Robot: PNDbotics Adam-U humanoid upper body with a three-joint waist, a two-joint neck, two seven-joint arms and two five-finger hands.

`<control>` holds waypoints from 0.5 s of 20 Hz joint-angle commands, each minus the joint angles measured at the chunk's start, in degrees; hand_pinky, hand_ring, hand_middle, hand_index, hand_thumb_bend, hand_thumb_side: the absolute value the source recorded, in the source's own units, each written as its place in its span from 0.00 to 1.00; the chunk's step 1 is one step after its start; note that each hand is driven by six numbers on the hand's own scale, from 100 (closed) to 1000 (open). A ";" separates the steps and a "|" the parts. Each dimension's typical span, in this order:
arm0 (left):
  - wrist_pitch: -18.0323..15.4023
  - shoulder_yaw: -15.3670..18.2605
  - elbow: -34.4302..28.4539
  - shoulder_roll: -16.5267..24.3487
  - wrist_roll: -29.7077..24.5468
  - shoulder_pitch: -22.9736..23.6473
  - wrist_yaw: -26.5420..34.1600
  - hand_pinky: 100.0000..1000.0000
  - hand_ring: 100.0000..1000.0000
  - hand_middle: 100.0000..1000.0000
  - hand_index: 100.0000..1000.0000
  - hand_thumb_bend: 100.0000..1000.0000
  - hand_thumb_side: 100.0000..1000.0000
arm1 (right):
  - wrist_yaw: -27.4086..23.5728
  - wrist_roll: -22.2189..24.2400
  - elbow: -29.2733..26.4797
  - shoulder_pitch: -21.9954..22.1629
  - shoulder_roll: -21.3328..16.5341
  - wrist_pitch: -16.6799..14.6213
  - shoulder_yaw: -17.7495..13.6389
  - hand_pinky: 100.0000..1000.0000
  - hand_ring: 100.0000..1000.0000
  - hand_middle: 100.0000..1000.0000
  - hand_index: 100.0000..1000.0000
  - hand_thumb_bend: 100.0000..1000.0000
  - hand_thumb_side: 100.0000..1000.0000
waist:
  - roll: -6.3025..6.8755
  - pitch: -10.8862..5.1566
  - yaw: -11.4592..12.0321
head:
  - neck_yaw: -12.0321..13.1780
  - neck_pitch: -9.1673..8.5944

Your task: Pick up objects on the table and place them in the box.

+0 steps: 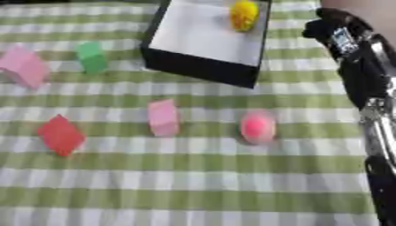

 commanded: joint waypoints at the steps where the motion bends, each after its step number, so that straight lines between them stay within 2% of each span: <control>1: -0.10 0.39 -0.66 1.76 -0.08 0.08 -0.31 0.74 0.77 0.78 0.79 0.00 0.74 | 0.61 1.05 -2.38 -0.16 -5.84 -0.50 0.80 0.97 0.77 0.68 0.82 0.00 0.57 | -0.36 -1.03 -0.25 | 0.25 0.42; 7: -0.17 0.48 -0.79 4.36 0.03 0.84 -0.45 0.74 0.78 0.79 0.79 0.00 0.73 | 0.79 3.15 -5.61 0.39 -18.82 0.13 4.42 0.95 0.78 0.70 0.82 0.00 0.53 | -0.91 -1.68 -0.82 | 0.84 0.82; 10: -0.11 0.52 -0.85 5.17 -0.01 1.22 -0.52 0.74 0.78 0.79 0.79 0.00 0.73 | 0.66 3.25 -7.69 0.36 -24.72 0.71 5.62 0.94 0.79 0.71 0.83 0.00 0.47 | -1.11 -1.87 -1.07 | 1.08 0.70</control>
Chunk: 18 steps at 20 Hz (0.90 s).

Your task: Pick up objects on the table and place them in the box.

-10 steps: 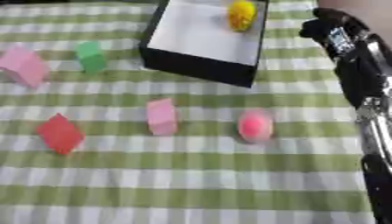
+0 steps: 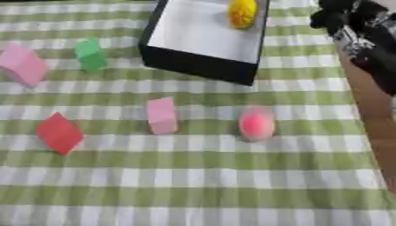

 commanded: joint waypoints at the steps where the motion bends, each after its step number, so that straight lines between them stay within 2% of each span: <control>1: -0.07 0.51 -0.85 2.25 -0.06 0.15 -0.22 0.74 0.78 0.79 0.79 0.00 0.73 | 0.31 0.49 -3.04 -0.55 -8.42 0.14 0.97 0.94 0.79 0.71 0.83 0.00 0.46 | -1.02 -1.84 -0.17 | 0.44 -0.02; 9: -0.02 0.64 -0.83 2.75 0.04 0.72 -0.38 0.74 0.78 0.79 0.79 0.00 0.74 | 3.00 3.99 -3.45 -1.69 -22.20 -4.50 4.12 0.91 0.79 0.73 0.85 0.00 0.27 | -1.65 -2.03 -0.51 | 0.22 -2.47; 13: 0.02 0.61 -0.76 2.91 0.04 0.91 -0.39 0.74 0.78 0.79 0.79 0.00 0.74 | 5.57 6.43 -3.45 -2.10 -27.32 -5.88 6.23 0.89 0.79 0.74 0.85 0.00 0.25 | -1.76 -2.13 -0.52 | -0.03 -2.93; 18: 0.05 0.43 -0.62 3.01 -0.14 0.97 -0.32 0.74 0.78 0.79 0.79 0.00 0.74 | 9.85 8.81 -3.45 -2.75 -32.57 -5.76 10.05 0.88 0.79 0.75 0.86 0.00 0.32 | -1.89 -2.26 -0.36 | -0.37 -2.38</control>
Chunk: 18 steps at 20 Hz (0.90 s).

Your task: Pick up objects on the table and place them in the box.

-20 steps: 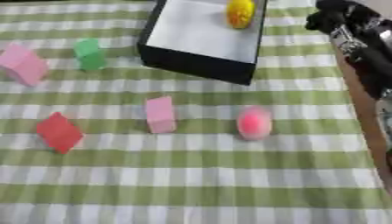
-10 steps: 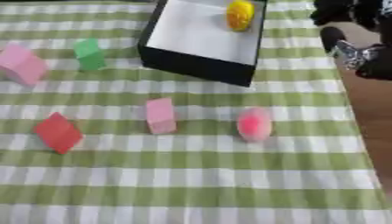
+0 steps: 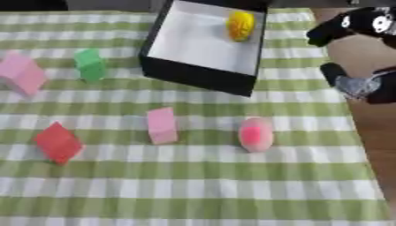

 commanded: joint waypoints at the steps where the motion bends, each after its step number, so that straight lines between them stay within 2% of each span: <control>1: 0.01 0.31 -0.59 1.51 -0.21 -0.12 -0.07 0.74 0.78 0.79 0.79 0.00 0.74 | 2.37 1.40 -0.97 -1.43 -4.46 0.05 1.63 0.88 0.79 0.75 0.87 0.00 0.33 | -0.83 -2.04 0.07 | -0.33 -0.18; 7: 0.01 0.04 -0.49 1.53 -0.59 -0.25 0.06 0.74 0.78 0.79 0.79 0.00 0.74 | 3.54 5.74 -0.97 -4.98 -4.64 2.11 6.26 0.89 0.79 0.75 0.89 0.00 0.41 | -0.82 -2.09 0.49 | -0.84 0.34; 14: 0.08 -0.22 -0.35 1.41 -0.86 -0.11 0.23 0.74 0.78 0.79 0.79 0.00 0.74 | 5.10 9.31 -0.97 -9.18 -2.44 6.00 10.61 0.87 0.77 0.75 0.90 0.00 0.43 | -0.73 -2.01 0.65 | -0.97 1.59; 16: 0.09 -0.31 -0.32 1.37 -0.97 -0.05 0.27 0.74 0.78 0.79 0.79 0.00 0.74 | 5.79 10.83 -0.97 -10.53 -1.52 7.10 12.16 0.88 0.77 0.75 0.90 0.00 0.41 | -0.64 -2.01 0.77 | -0.92 1.84; 18: 0.08 -0.35 -0.29 1.34 -1.04 0.00 0.32 0.74 0.78 0.79 0.79 0.00 0.74 | 6.59 12.52 -0.97 -11.87 -0.55 8.55 13.66 0.88 0.78 0.76 0.90 0.06 0.33 | -0.57 -2.02 0.86 | -0.93 2.04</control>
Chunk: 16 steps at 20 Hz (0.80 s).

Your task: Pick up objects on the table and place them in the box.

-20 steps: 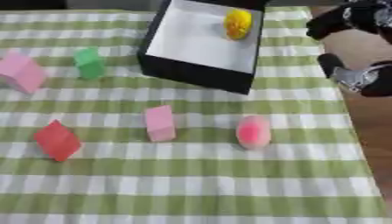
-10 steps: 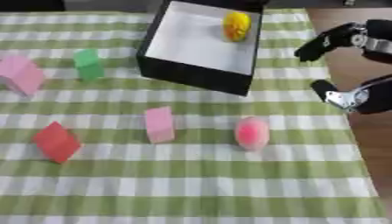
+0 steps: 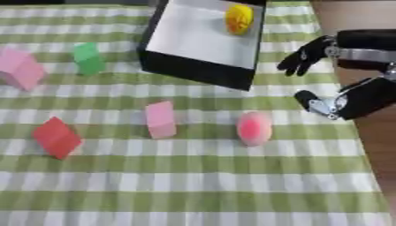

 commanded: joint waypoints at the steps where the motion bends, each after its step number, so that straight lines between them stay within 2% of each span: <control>1: -0.08 0.04 -0.62 1.32 -0.34 -0.07 0.25 0.74 0.78 0.79 0.79 0.00 0.74 | 1.43 2.42 -0.67 -2.05 0.14 2.16 1.49 0.88 0.78 0.75 0.89 0.11 0.32 | -0.53 -1.93 0.11 | -0.08 0.47; 4: -0.08 -0.02 -0.58 1.22 -0.41 0.00 0.34 0.74 0.78 0.79 0.79 0.00 0.74 | 2.85 4.37 -0.67 -3.34 1.51 4.92 3.16 0.88 0.79 0.76 0.88 0.17 0.47 | -0.51 -1.94 0.19 | -0.10 0.51; 5: -0.07 -0.06 -0.55 1.18 -0.45 0.05 0.38 0.74 0.78 0.79 0.79 0.00 0.74 | 3.36 5.13 -0.67 -3.76 2.05 5.60 3.76 0.89 0.79 0.76 0.87 0.26 0.50 | -0.50 -1.96 0.23 | -0.10 0.54; 9: -0.10 -0.14 -0.49 0.84 -0.62 0.16 0.49 0.74 0.78 0.79 0.79 0.00 0.74 | 5.83 8.35 -0.67 -5.84 4.53 7.63 6.03 0.89 0.80 0.77 0.87 0.30 0.57 | -0.34 -1.99 0.45 | -0.09 0.35; 12: -0.13 -0.07 -0.49 0.85 -0.58 0.22 0.50 0.74 0.78 0.79 0.79 0.00 0.74 | 7.96 9.47 -0.67 -6.47 5.72 9.05 6.70 0.90 0.81 0.77 0.87 0.37 0.55 | -0.23 -1.96 0.50 | -0.20 -0.22; 13: -0.13 -0.06 -0.49 0.85 -0.57 0.21 0.51 0.74 0.78 0.79 0.79 0.00 0.74 | 8.60 9.63 -0.67 -6.50 6.02 9.38 6.82 0.90 0.81 0.77 0.87 0.40 0.50 | -0.23 -1.95 0.49 | -0.29 -0.43; 14: -0.13 -0.08 -0.48 0.82 -0.57 0.19 0.52 0.74 0.78 0.79 0.79 0.00 0.74 | 9.24 9.78 -0.67 -6.51 6.32 9.59 6.93 0.90 0.82 0.78 0.88 0.40 0.44 | -0.22 -1.95 0.47 | -0.38 -0.65; 15: -0.12 -0.11 -0.48 0.77 -0.60 0.18 0.53 0.74 0.78 0.79 0.79 0.00 0.74 | 9.82 9.92 -0.67 -6.54 6.60 9.70 7.03 0.90 0.82 0.78 0.88 0.40 0.44 | -0.21 -1.95 0.45 | -0.42 -0.81; 16: -0.12 -0.16 -0.47 0.73 -0.64 0.17 0.54 0.74 0.78 0.79 0.79 0.00 0.74 | 10.43 10.07 -0.66 -6.62 6.94 9.73 7.16 0.91 0.82 0.76 0.88 0.39 0.38 | -0.19 -1.96 0.43 | -0.44 -1.02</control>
